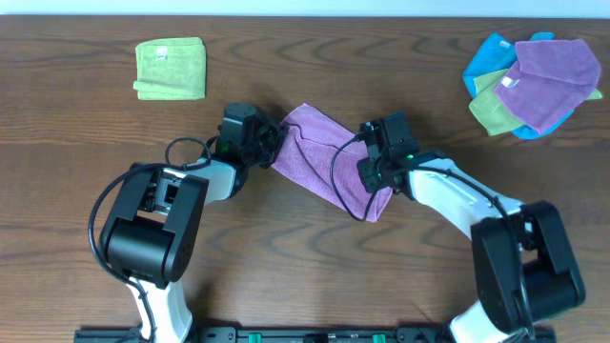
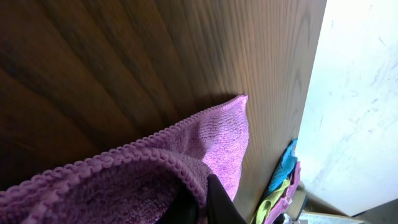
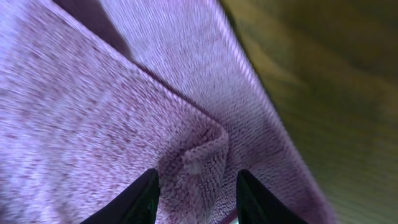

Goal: Fold the cloth

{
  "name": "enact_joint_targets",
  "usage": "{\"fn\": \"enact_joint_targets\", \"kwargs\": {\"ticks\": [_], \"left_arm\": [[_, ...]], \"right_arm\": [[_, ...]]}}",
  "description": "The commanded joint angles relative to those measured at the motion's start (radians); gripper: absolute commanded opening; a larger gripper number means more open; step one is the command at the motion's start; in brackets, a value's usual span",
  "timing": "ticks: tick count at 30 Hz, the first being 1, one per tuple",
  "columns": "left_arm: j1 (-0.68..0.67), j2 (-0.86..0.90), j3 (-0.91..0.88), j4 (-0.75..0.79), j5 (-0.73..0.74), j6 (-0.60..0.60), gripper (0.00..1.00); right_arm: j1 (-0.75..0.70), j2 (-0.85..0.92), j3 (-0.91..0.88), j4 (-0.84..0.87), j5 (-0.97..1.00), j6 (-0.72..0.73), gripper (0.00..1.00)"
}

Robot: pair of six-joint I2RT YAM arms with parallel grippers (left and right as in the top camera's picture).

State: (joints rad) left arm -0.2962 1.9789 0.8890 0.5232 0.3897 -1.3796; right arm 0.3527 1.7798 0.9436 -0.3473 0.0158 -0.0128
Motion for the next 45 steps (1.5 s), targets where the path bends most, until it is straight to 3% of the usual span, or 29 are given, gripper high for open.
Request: {"fn": "enact_joint_targets", "kwargs": {"ticks": [1, 3, 6, 14, 21, 31, 45], "left_arm": [[0.0, 0.003, 0.017, 0.0, 0.011, 0.011, 0.07], [0.0, 0.003, 0.017, 0.0, 0.012, 0.01, 0.07], [0.0, 0.003, 0.017, 0.004, 0.012, 0.01, 0.07], [0.0, 0.003, 0.021, 0.103, 0.08, -0.028, 0.06], [-0.001, 0.003, 0.039, 0.102, 0.098, -0.049, 0.06], [-0.024, 0.003, 0.06, 0.093, 0.055, -0.049, 0.06], [-0.052, 0.011, 0.189, -0.082, 0.041, 0.011, 0.06]], "right_arm": [[-0.007, 0.038, 0.012, 0.006, 0.014, -0.011, 0.4], [-0.007, 0.042, 0.012, 0.016, 0.016, -0.011, 0.33], [-0.007, 0.042, 0.016, 0.021, 0.029, -0.011, 0.11], [-0.007, 0.038, 0.109, -0.076, 0.034, -0.011, 0.08], [-0.007, 0.036, 0.176, -0.207, 0.058, 0.003, 0.01], [-0.007, -0.026, 0.176, -0.315, 0.121, 0.06, 0.02], [-0.007, -0.043, 0.175, -0.342, 0.194, 0.098, 0.02]]}}
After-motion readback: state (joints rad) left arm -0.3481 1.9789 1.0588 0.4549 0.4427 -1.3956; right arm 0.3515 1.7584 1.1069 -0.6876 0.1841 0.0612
